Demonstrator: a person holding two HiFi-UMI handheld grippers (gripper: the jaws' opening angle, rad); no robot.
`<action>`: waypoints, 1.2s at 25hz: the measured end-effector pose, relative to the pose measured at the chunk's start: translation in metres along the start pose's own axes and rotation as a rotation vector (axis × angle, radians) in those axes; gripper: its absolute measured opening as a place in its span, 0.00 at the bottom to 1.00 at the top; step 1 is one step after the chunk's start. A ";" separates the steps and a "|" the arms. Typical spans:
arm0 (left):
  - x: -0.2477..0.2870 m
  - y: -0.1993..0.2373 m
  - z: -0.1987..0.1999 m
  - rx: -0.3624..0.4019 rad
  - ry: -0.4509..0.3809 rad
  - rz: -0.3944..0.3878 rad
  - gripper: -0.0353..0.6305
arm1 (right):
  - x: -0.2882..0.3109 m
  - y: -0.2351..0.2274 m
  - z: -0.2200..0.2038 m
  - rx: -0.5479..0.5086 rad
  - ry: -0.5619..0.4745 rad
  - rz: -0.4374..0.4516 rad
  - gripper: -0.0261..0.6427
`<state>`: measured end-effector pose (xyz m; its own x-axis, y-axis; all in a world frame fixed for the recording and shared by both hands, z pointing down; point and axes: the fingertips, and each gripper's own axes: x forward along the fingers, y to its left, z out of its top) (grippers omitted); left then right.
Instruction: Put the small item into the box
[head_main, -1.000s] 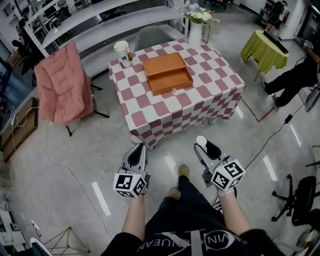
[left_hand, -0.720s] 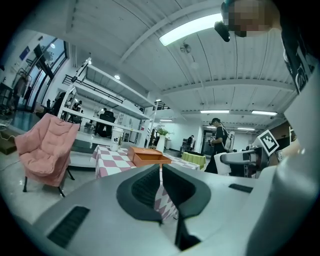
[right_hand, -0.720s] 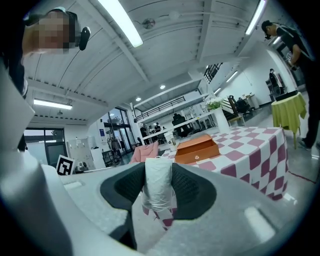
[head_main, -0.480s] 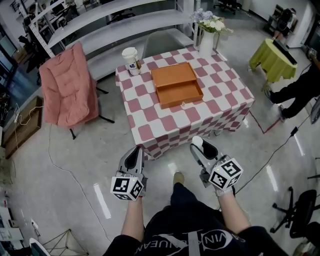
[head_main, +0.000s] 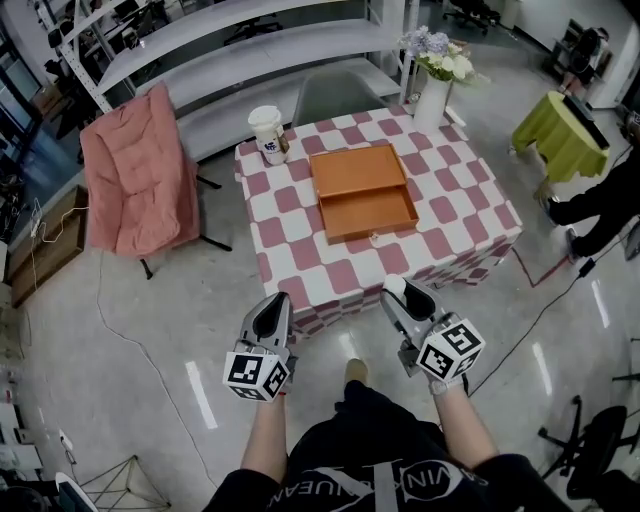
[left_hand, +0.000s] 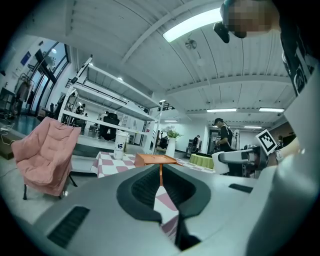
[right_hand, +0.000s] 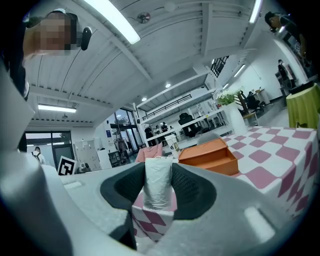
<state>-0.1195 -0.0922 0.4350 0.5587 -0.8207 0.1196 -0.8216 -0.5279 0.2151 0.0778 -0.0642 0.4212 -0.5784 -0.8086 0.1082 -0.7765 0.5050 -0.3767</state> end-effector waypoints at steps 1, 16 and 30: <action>0.005 0.002 0.001 0.001 0.001 0.004 0.08 | 0.003 -0.004 0.001 0.002 0.000 0.003 0.27; 0.064 0.012 0.010 0.039 0.018 0.026 0.08 | 0.039 -0.061 0.013 0.048 -0.011 0.030 0.27; 0.081 0.005 0.002 0.029 0.067 -0.024 0.08 | 0.042 -0.082 0.007 0.098 0.003 0.003 0.27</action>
<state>-0.0782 -0.1618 0.4434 0.5835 -0.7919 0.1800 -0.8105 -0.5538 0.1908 0.1194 -0.1417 0.4502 -0.5816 -0.8061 0.1092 -0.7464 0.4754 -0.4656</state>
